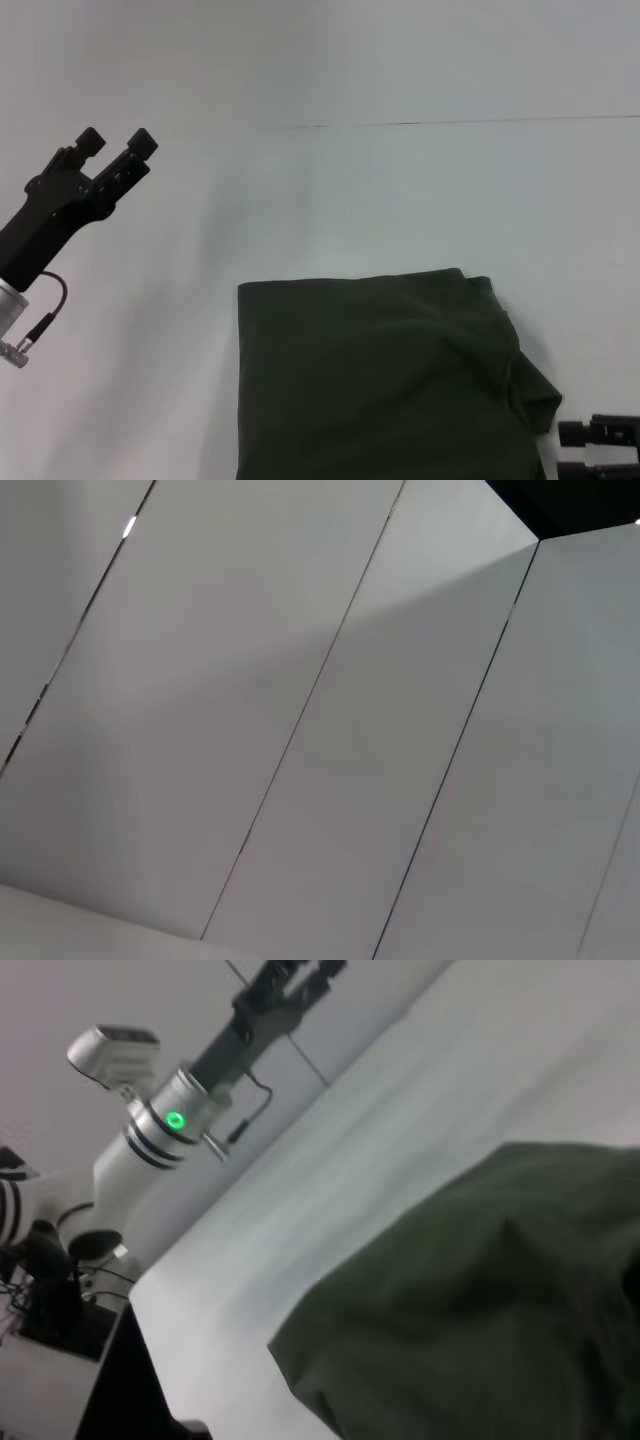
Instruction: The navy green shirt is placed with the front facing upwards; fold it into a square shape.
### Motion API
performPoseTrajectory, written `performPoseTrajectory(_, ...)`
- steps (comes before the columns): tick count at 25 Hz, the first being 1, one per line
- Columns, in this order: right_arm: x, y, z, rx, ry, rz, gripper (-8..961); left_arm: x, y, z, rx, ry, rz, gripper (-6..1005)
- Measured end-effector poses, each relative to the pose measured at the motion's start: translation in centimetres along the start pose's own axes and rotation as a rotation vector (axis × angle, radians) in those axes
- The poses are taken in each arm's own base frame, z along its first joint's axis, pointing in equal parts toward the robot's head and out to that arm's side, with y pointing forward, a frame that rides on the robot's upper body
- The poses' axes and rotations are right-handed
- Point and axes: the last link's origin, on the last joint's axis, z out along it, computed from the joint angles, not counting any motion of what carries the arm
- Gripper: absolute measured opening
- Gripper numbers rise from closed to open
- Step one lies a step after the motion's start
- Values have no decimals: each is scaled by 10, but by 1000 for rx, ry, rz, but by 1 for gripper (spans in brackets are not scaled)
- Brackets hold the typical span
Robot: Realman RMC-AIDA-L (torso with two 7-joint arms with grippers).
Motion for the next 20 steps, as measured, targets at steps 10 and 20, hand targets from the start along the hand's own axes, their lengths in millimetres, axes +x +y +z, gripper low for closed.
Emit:
performPoseTrajectory(10, 18, 2, 7, -11, 20, 88, 858, 0, 1, 1, -2, 0, -4, 930)
performPoseTrajectory(20, 13, -2, 27, -15, 53, 217, 855, 0, 1, 3, -4, 1, -1, 930)
